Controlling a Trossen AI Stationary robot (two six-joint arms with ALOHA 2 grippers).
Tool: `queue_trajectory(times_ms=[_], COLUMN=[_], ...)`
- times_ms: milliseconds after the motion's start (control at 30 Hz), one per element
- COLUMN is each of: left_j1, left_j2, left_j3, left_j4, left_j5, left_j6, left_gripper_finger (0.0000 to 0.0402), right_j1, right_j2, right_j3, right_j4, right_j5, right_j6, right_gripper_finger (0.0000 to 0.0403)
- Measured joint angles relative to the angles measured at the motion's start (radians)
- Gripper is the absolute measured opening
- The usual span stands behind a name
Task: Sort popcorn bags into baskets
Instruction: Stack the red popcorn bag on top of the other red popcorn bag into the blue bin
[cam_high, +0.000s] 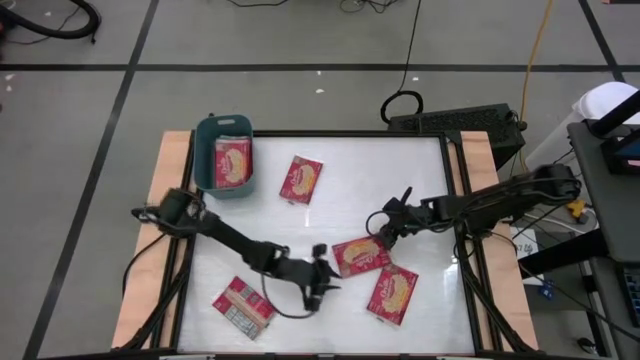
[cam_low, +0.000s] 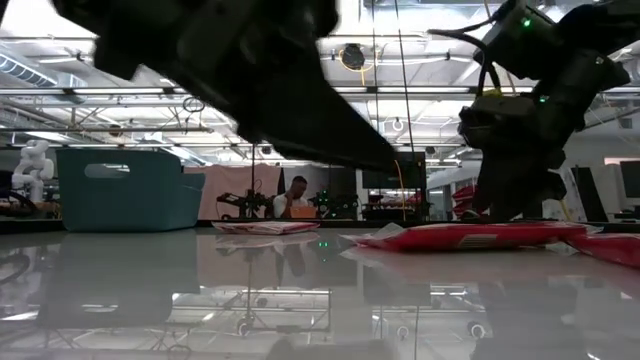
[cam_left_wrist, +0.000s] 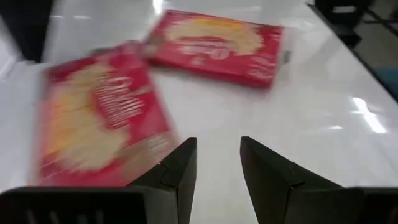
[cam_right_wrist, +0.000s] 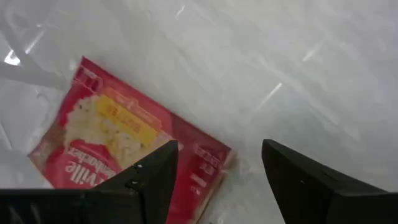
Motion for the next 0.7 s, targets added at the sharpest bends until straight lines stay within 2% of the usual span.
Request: queue_trajectory(times_ms=[133, 233, 300, 400, 533, 700], left_j1=[0.016, 0.05, 0.072, 0.11, 0.167, 0.222], left_j2=[0.085, 0.106, 0.101, 0.082, 0.068, -0.003], left_j3=[0.106, 0.144, 0.152, 0.151, 0.149, 0.148], left_j4=[-0.119, -0.271, -0.34, -0.407, -0.435, -0.529], left_j5=[0.017, -0.046, -0.098, -0.12, -0.161, -0.26], left_j6=[-0.005, -0.044, -0.069, -0.072, -0.021, 0.015], left_gripper_finger=[0.0126, 0.0126, 0.0126, 0.0126, 0.0126, 0.0126], right_j1=[0.004, 0.014, 0.026, 0.05, 0.088, 0.149], right_j2=[0.036, 0.049, 0.049, 0.045, 0.044, 0.043], right_j3=[0.0, 0.0, 0.0, 0.0, 0.0, 0.0], right_j4=[0.006, 0.012, 0.007, 0.003, 0.0, 0.035], right_j5=[-0.048, -0.074, -0.086, -0.084, -0.088, -0.109], right_j6=[0.001, 0.004, 0.013, 0.023, 0.059, 0.108], right_gripper_finger=[0.0228, 0.0228, 0.0228, 0.0228, 0.0228, 0.0228])
